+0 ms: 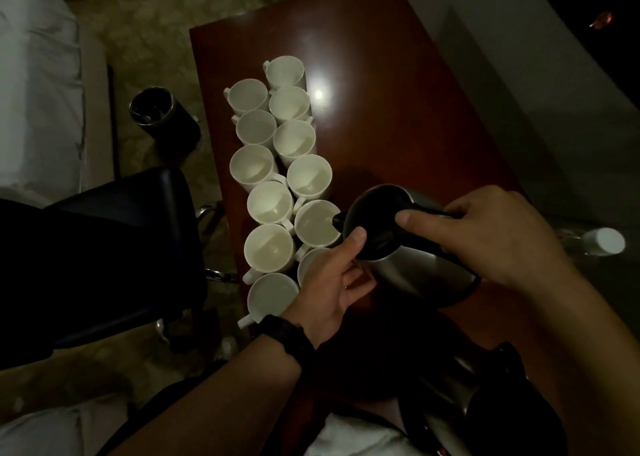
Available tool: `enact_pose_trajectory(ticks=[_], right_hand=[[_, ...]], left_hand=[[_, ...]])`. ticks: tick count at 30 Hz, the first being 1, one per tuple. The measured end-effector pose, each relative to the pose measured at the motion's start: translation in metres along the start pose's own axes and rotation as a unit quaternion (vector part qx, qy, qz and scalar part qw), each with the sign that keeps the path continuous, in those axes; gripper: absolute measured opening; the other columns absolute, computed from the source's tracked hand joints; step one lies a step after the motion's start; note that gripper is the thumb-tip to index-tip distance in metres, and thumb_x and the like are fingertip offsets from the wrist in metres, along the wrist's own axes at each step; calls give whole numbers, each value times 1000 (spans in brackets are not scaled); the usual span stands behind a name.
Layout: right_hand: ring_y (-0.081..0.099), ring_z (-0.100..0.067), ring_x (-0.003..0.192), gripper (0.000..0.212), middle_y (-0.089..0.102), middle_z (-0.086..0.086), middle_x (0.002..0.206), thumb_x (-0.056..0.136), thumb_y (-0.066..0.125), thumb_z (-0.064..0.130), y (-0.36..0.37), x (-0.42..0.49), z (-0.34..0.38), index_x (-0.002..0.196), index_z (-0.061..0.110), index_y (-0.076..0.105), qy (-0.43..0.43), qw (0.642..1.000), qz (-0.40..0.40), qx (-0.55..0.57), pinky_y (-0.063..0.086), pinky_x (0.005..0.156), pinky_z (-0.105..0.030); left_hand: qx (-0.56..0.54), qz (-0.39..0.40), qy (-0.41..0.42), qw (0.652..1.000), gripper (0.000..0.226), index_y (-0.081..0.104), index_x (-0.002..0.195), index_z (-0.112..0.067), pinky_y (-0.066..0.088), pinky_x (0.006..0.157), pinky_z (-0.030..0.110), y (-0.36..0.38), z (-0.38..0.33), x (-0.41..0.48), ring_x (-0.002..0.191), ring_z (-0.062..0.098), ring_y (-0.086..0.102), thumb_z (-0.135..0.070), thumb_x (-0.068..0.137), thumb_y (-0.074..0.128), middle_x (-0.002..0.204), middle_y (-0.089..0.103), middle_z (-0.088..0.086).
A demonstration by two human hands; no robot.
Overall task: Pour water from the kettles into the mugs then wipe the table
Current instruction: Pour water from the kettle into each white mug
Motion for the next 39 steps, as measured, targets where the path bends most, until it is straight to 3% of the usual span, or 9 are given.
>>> enact_pose_trajectory(ticks=[4, 11, 18, 23, 33, 39], right_hand=[[59, -43, 55, 94, 54, -21, 55, 58, 52, 90, 1, 2, -1, 71, -1, 69, 10, 1000, 6, 1, 37, 55, -39], [44, -23, 44, 95, 41, -2, 45, 55, 48, 93, 1, -1, 2, 66, 0, 64, 5, 1000, 7, 4, 34, 53, -37], [40, -22, 44, 86, 37, 0, 44, 58, 50, 92, -1, -5, 3, 54, 6, 56, 1, 1000, -1, 0, 31, 52, -37], [42, -23, 44, 93, 39, -1, 44, 60, 50, 91, -1, -5, 0, 66, -1, 66, 9, 1000, -5, 1, 32, 52, -37], [42, -24, 44, 92, 41, -4, 46, 63, 51, 90, 2, -6, 1, 66, -2, 65, 11, 1000, -9, -1, 33, 53, -37], [49, -30, 45, 94, 46, -12, 47, 55, 47, 94, 2, -7, 1, 63, 2, 65, 12, 1000, -12, -1, 35, 52, -38]], left_hand=[[-2, -7, 3, 1000, 53, 67, 126, -26, 54, 99, 41, -2, -1, 0, 122, 17, 67, -54, 81, 70, 128, 73, 0], [6, -10, 13, 1000, 56, 66, 129, -26, 53, 102, 44, -3, -1, -2, 122, 18, 67, -55, 81, 69, 130, 72, 1], [13, -5, 7, 1000, 56, 65, 130, -26, 52, 102, 42, -1, 1, -2, 123, 18, 67, -56, 82, 67, 129, 72, 1], [14, -12, 2, 1000, 59, 65, 129, -25, 54, 99, 40, -1, 0, -3, 123, 19, 67, -57, 80, 68, 129, 72, 1], [11, -14, 2, 1000, 62, 63, 133, -24, 53, 102, 40, -2, 1, -5, 124, 19, 66, -58, 81, 67, 131, 71, 2], [6, -13, 1, 1000, 64, 62, 134, -24, 53, 102, 40, -3, 0, -7, 124, 20, 66, -56, 80, 69, 131, 71, 3]])
Point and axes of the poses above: each hand's wrist, its own x-axis towards the middle knuckle, its own y-axis out of the palm, z = x × y, the point moved 8 cm from there along x, towards the middle knuckle
